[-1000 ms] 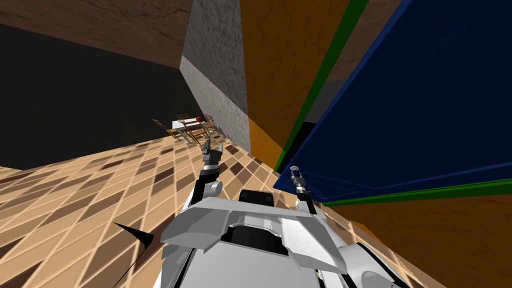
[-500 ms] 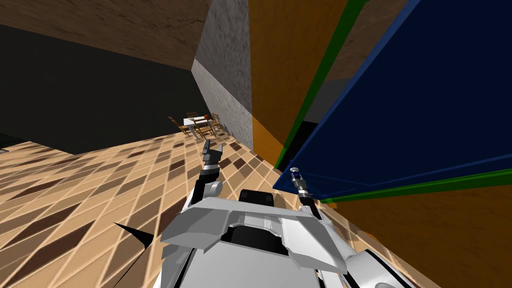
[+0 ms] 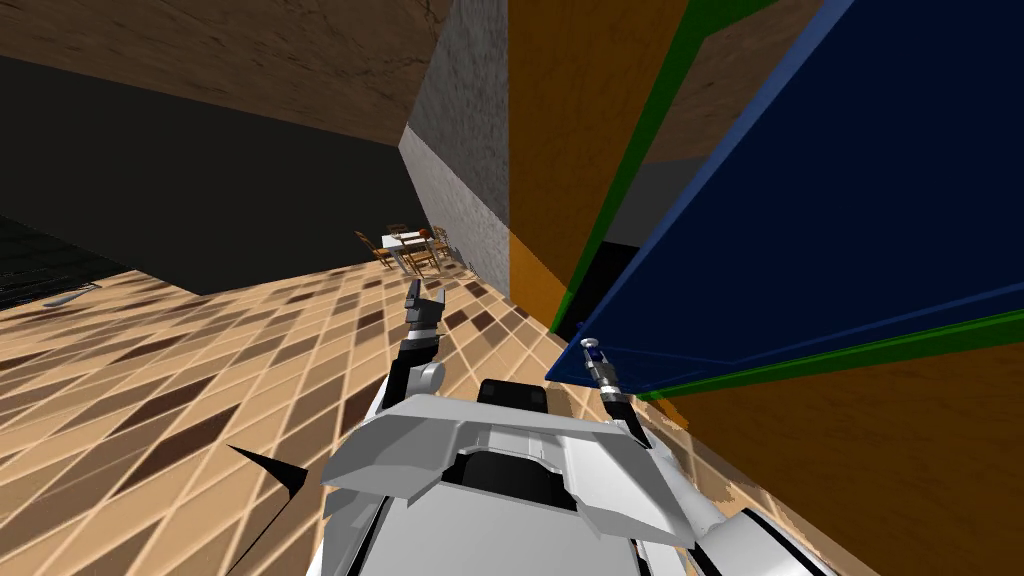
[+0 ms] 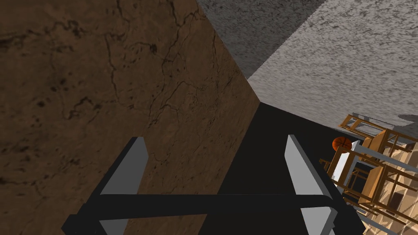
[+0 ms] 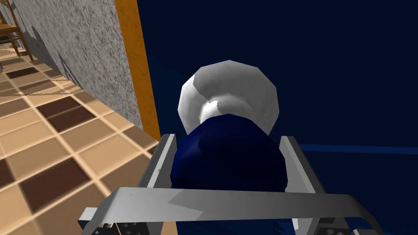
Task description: Pull the door open
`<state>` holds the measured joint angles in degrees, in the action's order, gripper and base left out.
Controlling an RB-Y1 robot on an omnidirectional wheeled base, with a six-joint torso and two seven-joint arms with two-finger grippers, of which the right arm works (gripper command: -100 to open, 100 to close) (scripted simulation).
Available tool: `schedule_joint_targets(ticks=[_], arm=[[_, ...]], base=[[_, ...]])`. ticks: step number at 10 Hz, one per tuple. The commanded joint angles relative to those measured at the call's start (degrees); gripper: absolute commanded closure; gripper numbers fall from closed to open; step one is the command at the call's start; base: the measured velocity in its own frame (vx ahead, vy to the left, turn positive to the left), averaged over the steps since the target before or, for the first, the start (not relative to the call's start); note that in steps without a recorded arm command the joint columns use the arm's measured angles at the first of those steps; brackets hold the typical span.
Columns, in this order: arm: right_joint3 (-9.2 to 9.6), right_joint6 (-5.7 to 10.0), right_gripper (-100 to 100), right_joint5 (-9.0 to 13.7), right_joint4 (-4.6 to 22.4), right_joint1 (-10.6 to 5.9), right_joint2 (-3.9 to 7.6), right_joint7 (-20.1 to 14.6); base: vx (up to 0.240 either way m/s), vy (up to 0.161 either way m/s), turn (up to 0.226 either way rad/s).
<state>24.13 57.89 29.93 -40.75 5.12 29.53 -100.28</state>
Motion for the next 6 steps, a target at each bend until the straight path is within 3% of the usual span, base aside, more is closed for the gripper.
schedule_joint_targets(ticks=[1,6], arm=[[0.82,1.46,100,-0.4,0.0,0.65,0.69,-0.9],[3.07,5.29,100,-1.3,0.9,2.12,2.74,-3.4]], base=[[-0.222,-0.085,0.161],[-0.188,-0.064,0.122]])
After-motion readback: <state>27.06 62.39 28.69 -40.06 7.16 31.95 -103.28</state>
